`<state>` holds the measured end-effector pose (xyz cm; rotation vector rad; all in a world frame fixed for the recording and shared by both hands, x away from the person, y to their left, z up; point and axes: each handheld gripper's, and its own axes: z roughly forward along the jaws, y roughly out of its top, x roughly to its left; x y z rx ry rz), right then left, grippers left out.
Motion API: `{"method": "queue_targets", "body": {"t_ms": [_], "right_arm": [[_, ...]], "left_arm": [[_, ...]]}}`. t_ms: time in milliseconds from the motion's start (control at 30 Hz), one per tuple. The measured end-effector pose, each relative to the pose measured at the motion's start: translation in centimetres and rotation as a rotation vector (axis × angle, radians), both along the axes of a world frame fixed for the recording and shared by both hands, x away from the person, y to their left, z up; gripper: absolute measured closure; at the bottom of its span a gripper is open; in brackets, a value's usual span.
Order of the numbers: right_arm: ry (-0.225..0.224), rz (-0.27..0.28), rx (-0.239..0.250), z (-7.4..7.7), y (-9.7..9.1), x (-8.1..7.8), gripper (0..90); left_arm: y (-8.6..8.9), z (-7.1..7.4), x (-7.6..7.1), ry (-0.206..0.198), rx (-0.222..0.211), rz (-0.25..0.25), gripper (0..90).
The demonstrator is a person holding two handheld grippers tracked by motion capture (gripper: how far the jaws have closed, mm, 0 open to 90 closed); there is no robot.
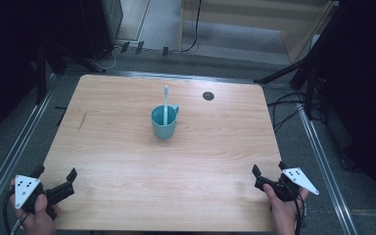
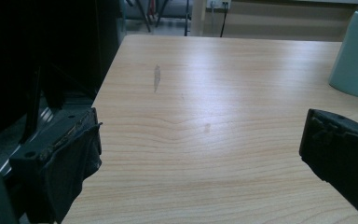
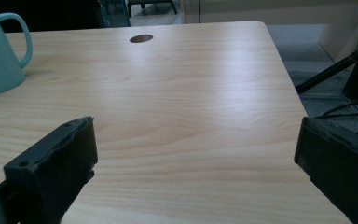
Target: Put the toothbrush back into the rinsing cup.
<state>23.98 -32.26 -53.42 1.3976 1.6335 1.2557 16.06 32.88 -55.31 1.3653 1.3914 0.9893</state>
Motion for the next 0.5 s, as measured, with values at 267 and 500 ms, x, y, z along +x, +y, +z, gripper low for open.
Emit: {"method": "queue_targets", "body": {"t_ms": [267, 500], "right_arm": [[-0.002, -0.023, 0.007, -0.6, -2.1, -1.3, 0.0], [-0.006, -0.045, 0.033, -1.1, -3.7, -2.4, 0.0]], "left_arm": [[-0.1, 0.0, 0.0, 0.001, 0.009, -0.001, 0.0], [-0.1, 0.0, -0.1, 0.001, 0.019, -0.009, 0.0]]}}
